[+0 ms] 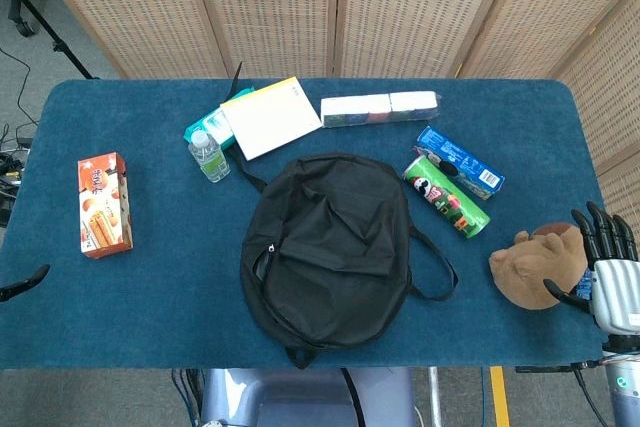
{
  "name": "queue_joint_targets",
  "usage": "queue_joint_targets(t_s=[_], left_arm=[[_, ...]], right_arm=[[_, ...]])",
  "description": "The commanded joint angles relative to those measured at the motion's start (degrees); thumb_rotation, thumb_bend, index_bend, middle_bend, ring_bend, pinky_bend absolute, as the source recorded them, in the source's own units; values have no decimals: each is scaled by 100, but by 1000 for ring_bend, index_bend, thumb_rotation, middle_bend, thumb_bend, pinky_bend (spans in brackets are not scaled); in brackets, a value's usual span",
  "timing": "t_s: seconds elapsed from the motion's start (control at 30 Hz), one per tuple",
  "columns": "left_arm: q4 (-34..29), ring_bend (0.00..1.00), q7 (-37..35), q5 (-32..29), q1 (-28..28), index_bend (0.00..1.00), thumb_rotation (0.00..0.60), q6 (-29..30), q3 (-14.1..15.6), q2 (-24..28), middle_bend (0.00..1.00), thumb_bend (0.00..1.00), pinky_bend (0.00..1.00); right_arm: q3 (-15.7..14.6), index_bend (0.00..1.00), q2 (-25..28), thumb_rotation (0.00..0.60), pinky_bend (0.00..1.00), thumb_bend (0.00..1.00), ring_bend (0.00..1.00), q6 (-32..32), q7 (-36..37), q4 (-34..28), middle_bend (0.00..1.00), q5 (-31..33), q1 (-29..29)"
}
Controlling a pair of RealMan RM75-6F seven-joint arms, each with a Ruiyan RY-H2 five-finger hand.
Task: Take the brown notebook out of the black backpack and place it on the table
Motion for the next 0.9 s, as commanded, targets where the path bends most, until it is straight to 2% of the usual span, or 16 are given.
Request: queue_joint_targets(t_s=[0.03, 0.23, 0.4, 0.53, 0.7, 0.77, 0.8, 0.9], left_arm=[[-2, 0, 5, -25, -5, 0, 600, -41, 3, 6, 0, 53, 62], [-33, 0, 15, -10, -46, 0, 600, -179, 44, 48, 0, 53, 62], [-58, 0, -113, 72, -59, 0, 600, -226, 76, 128, 0, 50, 62], [-76, 0, -304, 28, -45, 0, 600, -267, 59, 204, 0, 51, 62], [-107, 0, -347, -37, -68, 0, 600, -381, 61, 248, 0, 52, 61], [-110, 0, -333, -65, -76, 0, 600, -408, 58, 245, 0, 52, 61], [-100, 0, -335, -108, -77, 0, 600, -436, 53, 241, 0, 52, 62], [-89, 0, -345, -160, -87, 0, 600, -467, 33, 243, 0, 52, 62]], right_arm=[[6, 0, 3, 600, 0, 0, 0, -8, -31, -10, 0, -13, -10], [-23, 0, 37, 600, 0, 0, 0, -64, -63, -90, 0, -85, -23], [-197, 0, 144, 600, 0, 0, 0, -235, -49, -228, 0, -436, 69], [-428, 49, 281, 600, 1, 0, 0, -442, 93, -193, 4, -1073, 299], [-666, 123, 518, 600, 51, 0, 0, -658, 381, -340, 73, -1958, 710], [-772, 154, 609, 600, 91, 0, 16, -788, 438, -485, 132, -2345, 917], [-893, 160, 622, 600, 98, 0, 23, -937, 490, -671, 146, -2746, 1116], [-989, 168, 629, 600, 101, 0, 35, -1268, 269, -967, 162, -3006, 1340]])
